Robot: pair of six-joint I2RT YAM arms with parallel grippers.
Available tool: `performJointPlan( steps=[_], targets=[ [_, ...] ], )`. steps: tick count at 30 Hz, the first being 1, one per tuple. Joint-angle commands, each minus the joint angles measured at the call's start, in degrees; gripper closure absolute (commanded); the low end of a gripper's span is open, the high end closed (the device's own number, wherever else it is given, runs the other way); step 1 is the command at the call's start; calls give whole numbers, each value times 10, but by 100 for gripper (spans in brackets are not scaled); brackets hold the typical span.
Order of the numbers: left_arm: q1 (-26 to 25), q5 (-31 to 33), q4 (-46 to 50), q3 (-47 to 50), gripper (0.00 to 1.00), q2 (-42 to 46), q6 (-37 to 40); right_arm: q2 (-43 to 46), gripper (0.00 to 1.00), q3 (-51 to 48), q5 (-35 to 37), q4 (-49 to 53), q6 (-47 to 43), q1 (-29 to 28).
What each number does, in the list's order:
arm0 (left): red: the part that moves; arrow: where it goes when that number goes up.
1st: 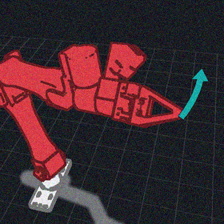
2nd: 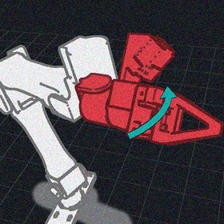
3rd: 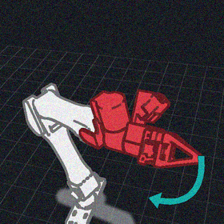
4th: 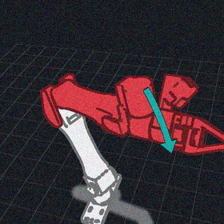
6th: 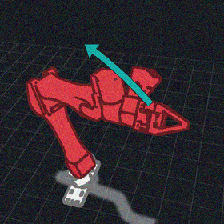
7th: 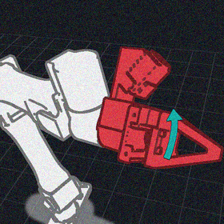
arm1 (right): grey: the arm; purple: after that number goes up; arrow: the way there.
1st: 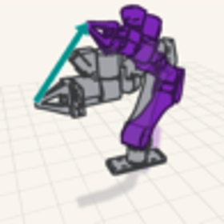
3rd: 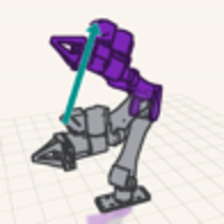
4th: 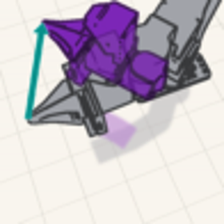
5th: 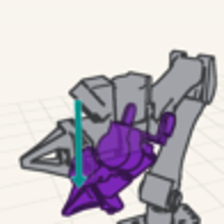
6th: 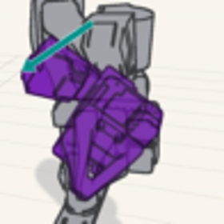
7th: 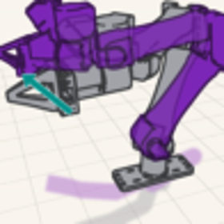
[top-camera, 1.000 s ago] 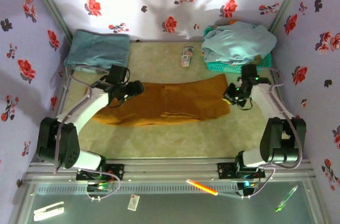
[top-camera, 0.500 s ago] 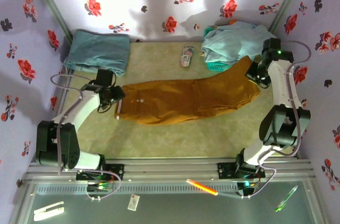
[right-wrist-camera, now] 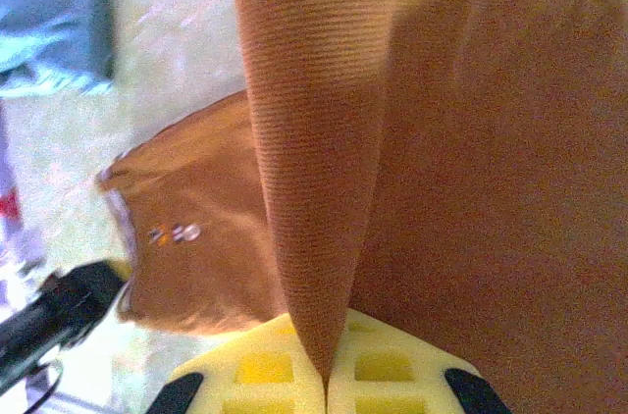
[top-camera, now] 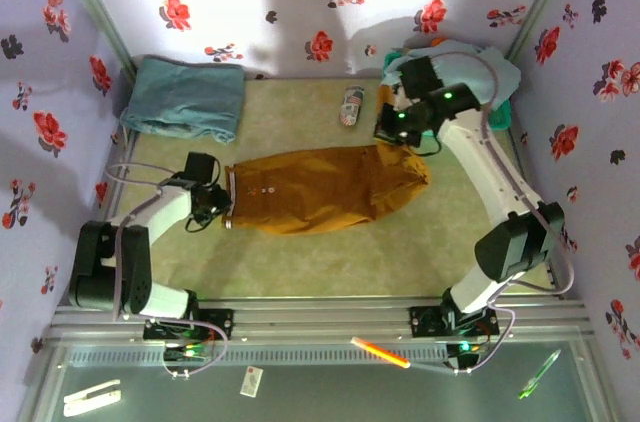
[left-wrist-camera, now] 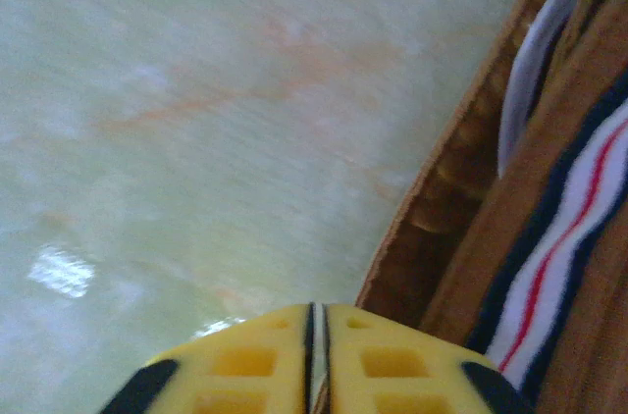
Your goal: Fold and stack the trousers
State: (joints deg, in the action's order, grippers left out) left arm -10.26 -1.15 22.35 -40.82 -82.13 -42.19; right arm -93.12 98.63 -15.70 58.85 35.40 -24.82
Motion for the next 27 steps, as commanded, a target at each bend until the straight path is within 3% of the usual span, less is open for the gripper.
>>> performJointPlan(
  steps=[1, 3, 13, 18, 27],
  targets=[
    [2, -61, -46, 10, 95, -24, 23, -25, 100, 27, -33, -83, 98, -74],
    [3, -75, -58, 11, 100, -31, 22, -43, 100, 30, -35, -121, 136, -111],
    [3, -95, -81, 17, 100, -15, 20, -205, 100, 129, -39, -223, 248, -246],
    [2, -96, -84, 23, 100, -12, 19, -286, 100, 189, -54, -206, 253, -275],
    [2, -101, -96, 32, 100, -8, 15, -353, 100, 251, -61, -184, 262, -305]
  ],
)
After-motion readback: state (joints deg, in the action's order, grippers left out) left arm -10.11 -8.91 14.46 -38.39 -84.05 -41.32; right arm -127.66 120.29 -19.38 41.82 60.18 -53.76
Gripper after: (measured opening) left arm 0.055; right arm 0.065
